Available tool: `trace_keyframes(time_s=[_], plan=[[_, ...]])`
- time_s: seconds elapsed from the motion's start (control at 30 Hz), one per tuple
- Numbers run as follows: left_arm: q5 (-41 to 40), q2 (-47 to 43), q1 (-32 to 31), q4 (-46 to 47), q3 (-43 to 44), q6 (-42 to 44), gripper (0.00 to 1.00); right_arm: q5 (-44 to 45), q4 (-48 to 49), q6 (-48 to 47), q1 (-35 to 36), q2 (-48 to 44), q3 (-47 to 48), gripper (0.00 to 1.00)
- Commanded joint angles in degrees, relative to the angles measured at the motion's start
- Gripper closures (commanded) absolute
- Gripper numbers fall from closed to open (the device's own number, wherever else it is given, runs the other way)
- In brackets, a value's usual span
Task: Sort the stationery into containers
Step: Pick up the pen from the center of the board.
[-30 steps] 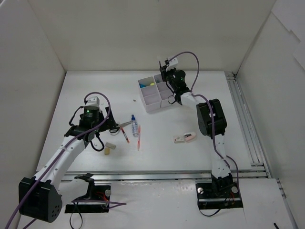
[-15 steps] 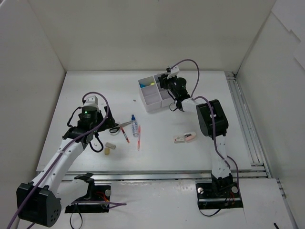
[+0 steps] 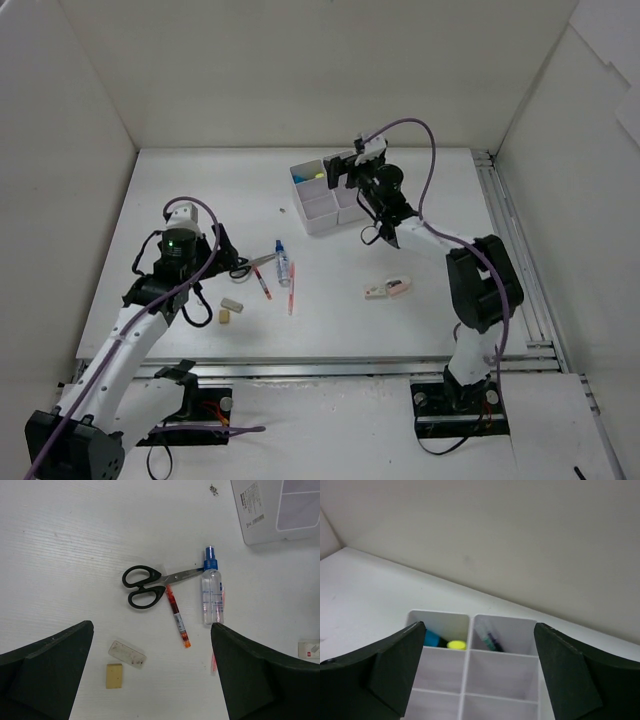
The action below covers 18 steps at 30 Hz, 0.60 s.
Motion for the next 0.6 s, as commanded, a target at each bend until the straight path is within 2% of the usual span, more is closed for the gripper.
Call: trace_keyframes(time_s=[0.0,0.03,0.1,0.13,0.2,0.3,0.33,0.4,0.47,0.57], plan=[[-0.04,-2.82,-0.48,0.98,0.49,-1.46,0.01,7.35,-6.56,-0.57,7.31,-11.34,-3.22,0.06],[0.22,-3.18,-0.48,0.63,0.22,-1.81,0.01,11.03,-13.91,0.30,9.15,-12.85,-4.62,0.02],[-0.65,-4.23,-0.48,-1.74,0.40,-2.69,0.01,13.25,-23.07,5.48,12.58,-15.75,-4.81,0.02],[-1.70,-4.49,-0.48,-2.79,0.40,-3.57,0.01,13.87,-32.87,7.24,13.72,-16.20,-4.03,0.02],[-1.97,-5.89,-0.48,-4.72,-0.30,-4.27,0.01,16.23,-46.15,11.88,16.62,-16.20,-2.53,0.02],[-2.06,-8.79,-0.48,-5.87,-1.53,-5.16,0.01,20.97,-56.23,16.89,22.16,-15.50,-2.09,0.02],[-2.24,-9.50,-0.48,-6.31,-1.88,-5.25,0.01,23.69,-62.70,19.10,23.39,-15.24,-1.91,0.02],[-2.33,-11.08,-0.48,-7.37,-2.06,-5.51,0.00,23.38,-68.27,25.78,25.68,-14.36,-2.43,0.02],[-1.63,-11.96,-0.48,-7.11,-2.76,-5.95,0.00,22.32,-69.18,30.78,27.70,-13.39,-3.40,0.02],[-0.48,-13.20,-0.48,-6.23,-4.43,-6.21,0.01,21.78,-69.44,33.09,31.03,-10.32,-3.23,0.02]])
